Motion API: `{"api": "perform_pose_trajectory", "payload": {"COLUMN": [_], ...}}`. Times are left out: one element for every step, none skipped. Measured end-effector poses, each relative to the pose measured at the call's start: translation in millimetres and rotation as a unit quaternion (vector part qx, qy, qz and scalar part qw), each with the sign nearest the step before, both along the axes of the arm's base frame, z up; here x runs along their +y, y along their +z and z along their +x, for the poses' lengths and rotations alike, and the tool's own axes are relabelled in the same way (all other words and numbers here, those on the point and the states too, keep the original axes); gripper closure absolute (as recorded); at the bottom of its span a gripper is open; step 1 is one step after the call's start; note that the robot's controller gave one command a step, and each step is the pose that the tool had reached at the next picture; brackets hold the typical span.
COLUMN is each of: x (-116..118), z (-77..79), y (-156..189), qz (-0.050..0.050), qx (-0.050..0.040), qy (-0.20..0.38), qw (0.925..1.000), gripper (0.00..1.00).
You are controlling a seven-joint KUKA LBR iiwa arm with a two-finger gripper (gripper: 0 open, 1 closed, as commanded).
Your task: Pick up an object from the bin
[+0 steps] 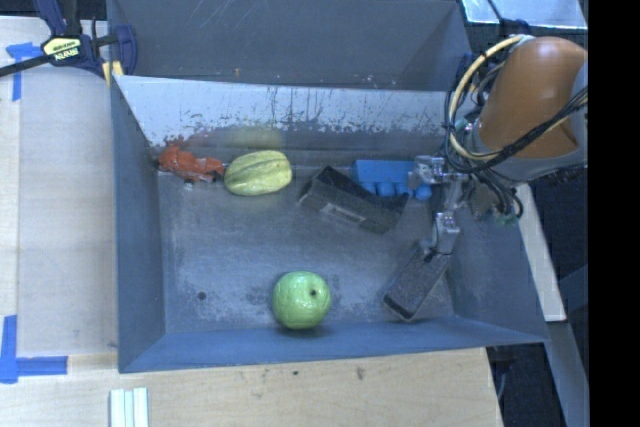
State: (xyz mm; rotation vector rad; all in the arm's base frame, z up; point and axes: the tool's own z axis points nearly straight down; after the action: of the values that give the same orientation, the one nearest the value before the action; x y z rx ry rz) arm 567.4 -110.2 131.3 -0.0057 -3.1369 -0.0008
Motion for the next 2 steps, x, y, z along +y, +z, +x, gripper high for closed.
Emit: {"api": "perform_pose_trajectory", "payload": {"x": [0,1], "z": [2.1,-16.2], "y": [5,-32], "qz": [-0.001,-0.001], "qx": [-0.0042,-0.0057], "qy": [0.002,0.104], "qw": [1.0,0.9946], "gripper": [0.0,0.0]}}
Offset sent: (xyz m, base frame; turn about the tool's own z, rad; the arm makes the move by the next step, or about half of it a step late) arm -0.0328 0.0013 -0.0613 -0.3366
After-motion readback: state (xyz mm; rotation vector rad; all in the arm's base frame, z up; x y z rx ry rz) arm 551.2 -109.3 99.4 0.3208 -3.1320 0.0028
